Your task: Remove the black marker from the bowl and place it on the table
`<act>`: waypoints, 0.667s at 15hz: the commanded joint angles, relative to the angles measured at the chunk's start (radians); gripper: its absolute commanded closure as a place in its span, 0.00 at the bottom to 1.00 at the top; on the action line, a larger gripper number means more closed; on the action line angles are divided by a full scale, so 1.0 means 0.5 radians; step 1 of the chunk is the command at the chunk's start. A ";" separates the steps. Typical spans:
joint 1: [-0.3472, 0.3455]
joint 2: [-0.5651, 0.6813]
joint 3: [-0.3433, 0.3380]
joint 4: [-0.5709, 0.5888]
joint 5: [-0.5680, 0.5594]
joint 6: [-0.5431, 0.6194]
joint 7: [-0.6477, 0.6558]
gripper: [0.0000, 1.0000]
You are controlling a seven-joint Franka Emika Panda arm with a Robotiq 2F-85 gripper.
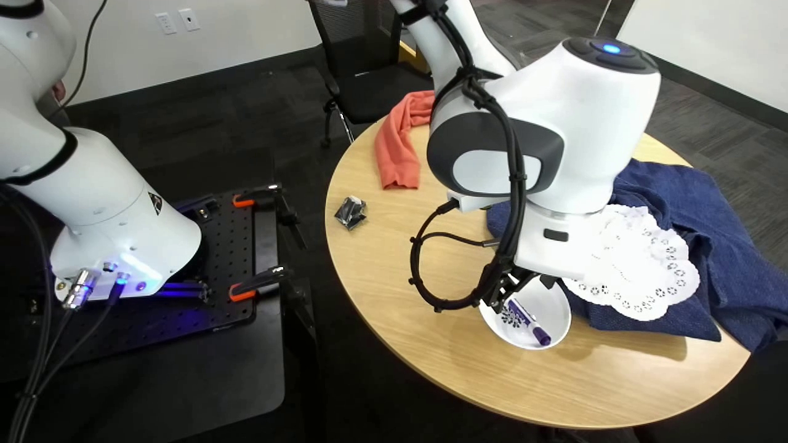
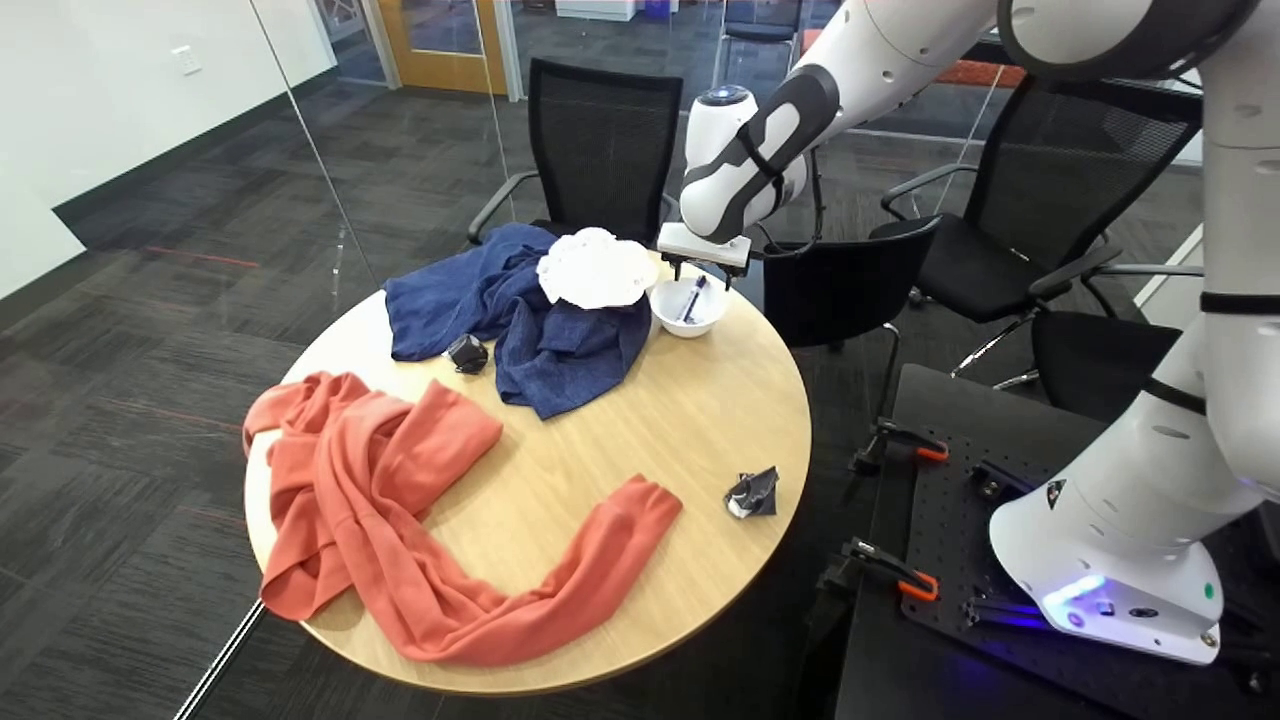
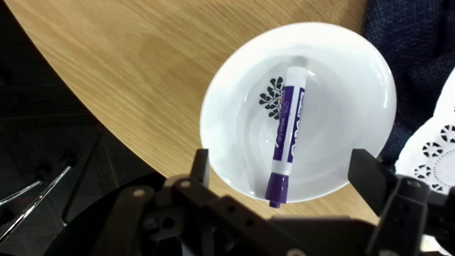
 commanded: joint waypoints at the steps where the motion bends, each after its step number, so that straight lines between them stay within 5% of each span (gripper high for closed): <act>1: 0.034 0.132 -0.032 0.128 0.064 0.030 0.016 0.00; 4: 0.050 0.213 -0.046 0.198 0.069 0.019 0.040 0.00; 10: 0.076 0.346 -0.067 0.317 0.093 -0.002 0.057 0.15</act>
